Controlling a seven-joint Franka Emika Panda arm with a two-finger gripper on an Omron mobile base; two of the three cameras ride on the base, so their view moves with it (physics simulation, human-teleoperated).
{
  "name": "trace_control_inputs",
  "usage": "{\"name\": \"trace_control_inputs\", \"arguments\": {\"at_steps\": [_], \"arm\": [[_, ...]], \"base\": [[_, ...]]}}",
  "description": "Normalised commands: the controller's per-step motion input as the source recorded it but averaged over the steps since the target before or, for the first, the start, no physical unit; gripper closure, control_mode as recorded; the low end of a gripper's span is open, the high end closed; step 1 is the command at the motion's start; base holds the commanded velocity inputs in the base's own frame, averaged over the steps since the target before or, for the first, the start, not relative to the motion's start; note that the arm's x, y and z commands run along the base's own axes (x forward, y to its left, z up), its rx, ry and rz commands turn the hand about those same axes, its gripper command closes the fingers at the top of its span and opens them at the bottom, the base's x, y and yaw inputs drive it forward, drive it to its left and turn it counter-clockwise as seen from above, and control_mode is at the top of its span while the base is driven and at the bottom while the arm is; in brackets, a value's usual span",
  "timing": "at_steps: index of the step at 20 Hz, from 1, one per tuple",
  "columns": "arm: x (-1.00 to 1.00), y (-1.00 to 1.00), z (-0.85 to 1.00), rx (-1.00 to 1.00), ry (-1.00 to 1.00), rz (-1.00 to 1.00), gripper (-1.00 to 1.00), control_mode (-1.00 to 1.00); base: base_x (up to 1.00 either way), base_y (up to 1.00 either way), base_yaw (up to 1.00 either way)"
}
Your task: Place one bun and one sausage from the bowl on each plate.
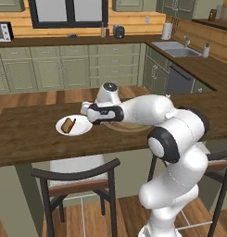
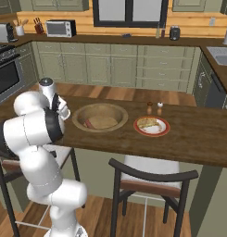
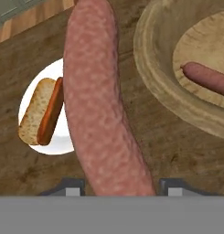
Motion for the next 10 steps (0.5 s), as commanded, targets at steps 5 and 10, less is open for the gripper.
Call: {"name": "trace_control_inputs", "arguments": {"at_steps": [5,10], "arm": [[0.55,0.39,-0.43,0.00,0.11,-0.08,1.00,-1.00],[0.47,0.24,-0.49,0.00,0.05,-0.09,1.00,-1.00]], "base": [[0.00,0.00,0.00],[0.00,0.00,0.00]]}}
